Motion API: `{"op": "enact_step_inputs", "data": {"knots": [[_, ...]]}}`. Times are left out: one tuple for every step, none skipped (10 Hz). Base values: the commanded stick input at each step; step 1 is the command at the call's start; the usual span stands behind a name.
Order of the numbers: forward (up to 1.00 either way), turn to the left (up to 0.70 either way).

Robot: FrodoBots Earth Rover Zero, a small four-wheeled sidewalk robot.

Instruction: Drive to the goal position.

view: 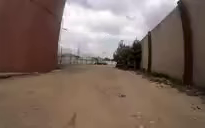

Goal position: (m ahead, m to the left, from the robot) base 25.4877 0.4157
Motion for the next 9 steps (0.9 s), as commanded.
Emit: {"op": "enact_step_inputs", "data": {"knots": [[1.00, 0.00], [1.00, 0.00], [1.00, 0.00], [1.00, 0.00], [1.00, 0.00], [1.00, 0.00], [1.00, 0.00], [1.00, 0.00], [1.00, 0.00]]}}
